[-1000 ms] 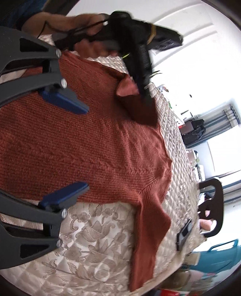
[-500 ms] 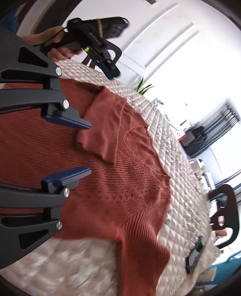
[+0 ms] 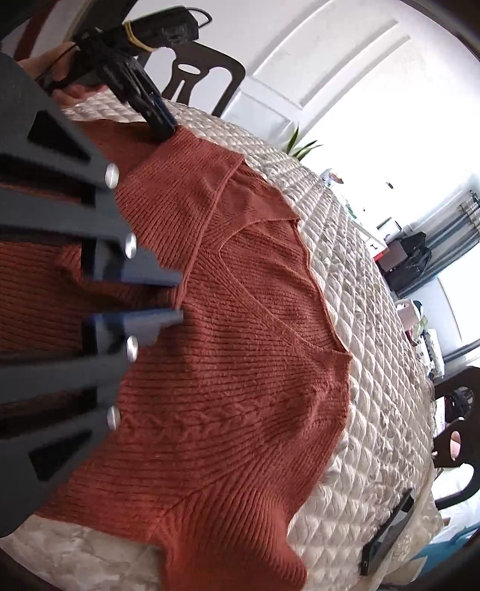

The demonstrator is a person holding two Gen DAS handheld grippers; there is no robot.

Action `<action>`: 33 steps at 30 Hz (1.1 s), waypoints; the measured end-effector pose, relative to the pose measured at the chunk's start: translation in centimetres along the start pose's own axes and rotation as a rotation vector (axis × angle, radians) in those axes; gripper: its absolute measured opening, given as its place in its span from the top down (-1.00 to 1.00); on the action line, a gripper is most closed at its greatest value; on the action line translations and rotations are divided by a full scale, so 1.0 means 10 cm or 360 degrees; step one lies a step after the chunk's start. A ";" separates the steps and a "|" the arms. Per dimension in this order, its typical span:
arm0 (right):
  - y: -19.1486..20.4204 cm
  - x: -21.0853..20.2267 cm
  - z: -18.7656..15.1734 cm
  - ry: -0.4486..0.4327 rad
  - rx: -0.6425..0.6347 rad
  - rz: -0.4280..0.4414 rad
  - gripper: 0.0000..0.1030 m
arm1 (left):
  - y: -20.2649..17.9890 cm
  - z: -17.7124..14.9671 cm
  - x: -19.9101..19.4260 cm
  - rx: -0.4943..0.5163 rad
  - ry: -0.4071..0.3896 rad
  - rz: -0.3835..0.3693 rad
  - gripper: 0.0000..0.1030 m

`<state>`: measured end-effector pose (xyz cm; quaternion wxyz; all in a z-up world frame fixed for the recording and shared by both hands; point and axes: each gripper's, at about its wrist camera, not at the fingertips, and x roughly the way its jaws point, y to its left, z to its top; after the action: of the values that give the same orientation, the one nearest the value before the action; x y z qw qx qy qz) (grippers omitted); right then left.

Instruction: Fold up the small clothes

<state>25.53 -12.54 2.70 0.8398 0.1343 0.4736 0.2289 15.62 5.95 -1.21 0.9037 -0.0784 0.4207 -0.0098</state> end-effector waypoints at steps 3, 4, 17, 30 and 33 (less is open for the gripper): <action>0.01 -0.02 0.05 -0.0009 -0.0011 0.0019 0.88 | 0.11 -0.04 -0.02 -0.0100 -0.0019 -0.0056 0.66; 0.02 -0.05 0.11 -0.0029 -0.0017 0.0045 0.93 | 0.13 -0.06 -0.05 -0.0122 -0.0032 -0.0058 0.66; -0.14 0.08 0.41 0.0028 0.0011 -0.0017 0.92 | 0.19 -0.18 -0.08 -0.0190 -0.0033 -0.0073 0.66; -0.26 -0.09 0.32 -0.0003 0.0085 0.0149 0.24 | 0.13 0.03 -0.41 -0.0143 -0.0172 -0.0156 0.54; -0.19 -0.09 0.21 0.0027 0.0040 0.0157 0.23 | 0.09 0.17 -0.27 -0.0128 -0.0141 -0.0150 0.54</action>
<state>27.44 -14.69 3.60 0.8217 0.1661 0.4765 0.2651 15.11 7.31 1.81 0.9161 -0.1346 0.3762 -0.0320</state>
